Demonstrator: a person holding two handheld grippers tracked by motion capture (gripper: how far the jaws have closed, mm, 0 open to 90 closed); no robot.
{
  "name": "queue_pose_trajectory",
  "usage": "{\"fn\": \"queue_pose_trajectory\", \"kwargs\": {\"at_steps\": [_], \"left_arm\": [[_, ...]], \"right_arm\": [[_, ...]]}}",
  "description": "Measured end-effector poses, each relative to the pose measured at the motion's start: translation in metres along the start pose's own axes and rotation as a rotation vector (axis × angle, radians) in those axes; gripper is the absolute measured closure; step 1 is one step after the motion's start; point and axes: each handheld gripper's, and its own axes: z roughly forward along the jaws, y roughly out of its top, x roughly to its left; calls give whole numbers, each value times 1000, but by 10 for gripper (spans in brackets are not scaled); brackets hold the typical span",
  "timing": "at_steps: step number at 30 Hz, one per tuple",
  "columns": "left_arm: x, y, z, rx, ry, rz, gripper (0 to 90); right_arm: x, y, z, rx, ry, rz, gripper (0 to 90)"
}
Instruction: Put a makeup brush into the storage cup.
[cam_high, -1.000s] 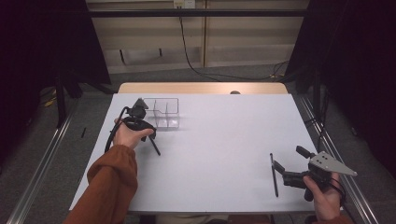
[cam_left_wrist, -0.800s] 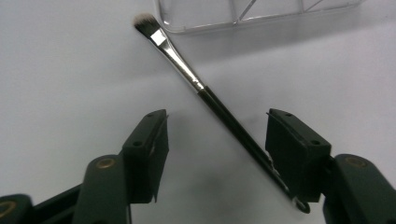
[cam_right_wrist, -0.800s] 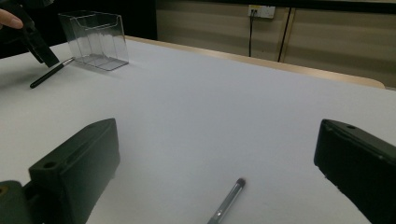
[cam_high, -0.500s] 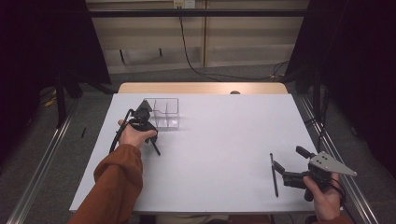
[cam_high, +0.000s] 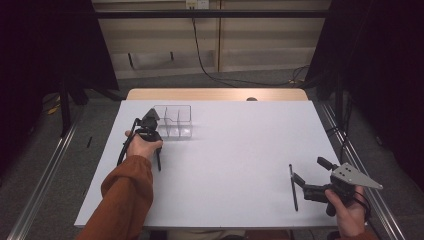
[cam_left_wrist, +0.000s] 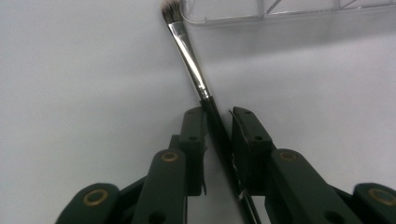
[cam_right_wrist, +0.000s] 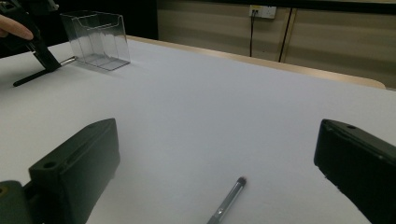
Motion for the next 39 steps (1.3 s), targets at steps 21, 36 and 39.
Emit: {"fn": "queue_pose_trajectory", "kwargs": {"at_steps": [21,36,39], "left_arm": [[12,6,0,40,-47,-121,842],[19,2,-3,-1,-60,-139,843],[23,1,-4,1,-68,-126,843]], "right_arm": [[0,0,-1,0,-1,0,0],[0,0,-1,0,-4,3,0],[0,0,0,-1,-6,5,0]]}}
